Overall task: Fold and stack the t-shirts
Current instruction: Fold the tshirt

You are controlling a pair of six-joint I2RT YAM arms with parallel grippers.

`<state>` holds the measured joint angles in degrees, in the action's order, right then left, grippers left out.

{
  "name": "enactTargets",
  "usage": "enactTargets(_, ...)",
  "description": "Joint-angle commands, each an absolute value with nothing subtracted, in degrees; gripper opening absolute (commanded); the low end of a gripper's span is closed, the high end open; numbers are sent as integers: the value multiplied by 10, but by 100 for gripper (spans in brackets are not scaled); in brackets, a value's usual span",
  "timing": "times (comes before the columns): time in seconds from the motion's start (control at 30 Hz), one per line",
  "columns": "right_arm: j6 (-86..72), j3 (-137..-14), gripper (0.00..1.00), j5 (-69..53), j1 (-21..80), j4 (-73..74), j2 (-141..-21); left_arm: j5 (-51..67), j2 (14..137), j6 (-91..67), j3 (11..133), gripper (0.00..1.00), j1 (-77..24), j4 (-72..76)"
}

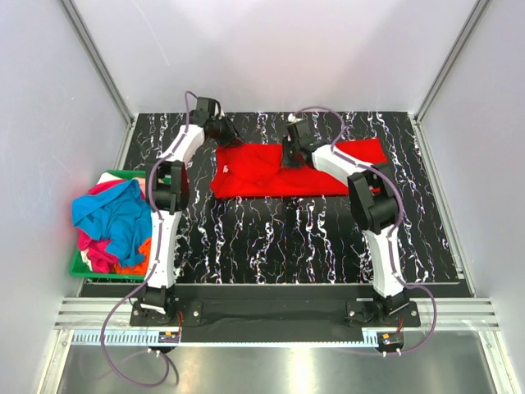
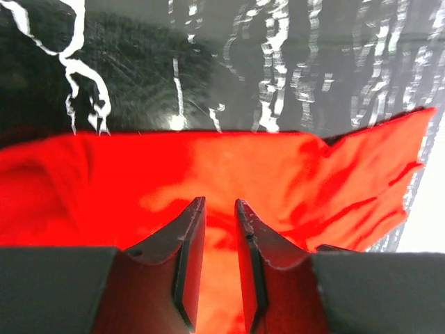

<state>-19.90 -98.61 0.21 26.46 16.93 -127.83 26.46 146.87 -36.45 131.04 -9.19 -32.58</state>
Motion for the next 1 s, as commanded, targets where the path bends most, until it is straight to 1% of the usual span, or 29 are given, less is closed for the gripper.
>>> enactTargets(0.0, -217, -979, 32, 26, 261, 166, -1167, 254, 1333, -352, 1255, 29, -89, -288)
enactTargets(0.07, -225, -949, 33, 35, 260, 168, -1125, 243, 1272, -344, 1203, 29, -93, -289)
enactTargets(0.1, -233, -937, 34, 38, 260, 169, -1112, 240, 1254, -338, 1148, 28, -100, -288)
enactTargets(0.13, -236, -925, 34, 42, 261, 170, -1085, 234, 1220, -333, 1122, 27, -104, -289)
enactTargets(0.2, -243, -883, 34, 46, 261, 173, -1057, 235, 1191, -326, 1046, 24, -112, -291)
enactTargets(0.27, -250, -840, 35, 52, 261, 173, -1017, 236, 1151, -326, 997, 22, -118, -293)
enactTargets(0.3, -255, -826, 35, 53, 260, 174, -1005, 229, 1137, -323, 949, 22, -125, -293)
enactTargets(0.4, -263, -783, 35, 52, 260, 172, -969, 190, 1103, -318, 875, 22, -134, -294)
enactTargets(0.43, -261, -776, 34, 52, 260, 171, -966, 185, 1100, -319, 862, 22, -134, -294)
enactTargets(0.57, -252, -747, 26, 83, 259, 171, -977, 172, 1118, -326, 842, 22, -134, -321)
enactTargets(0.73, -253, -737, 26, 84, 251, 171, -981, 64, 1153, -330, 843, 23, -132, -361)
enactTargets(0.8, -252, -737, 26, 86, 249, 170, -975, 49, 1178, -330, 862, 23, -131, -387)
enactTargets(0.97, -245, -740, 27, 97, 247, 169, -962, -32, 1204, -333, 889, 23, -130, -408)
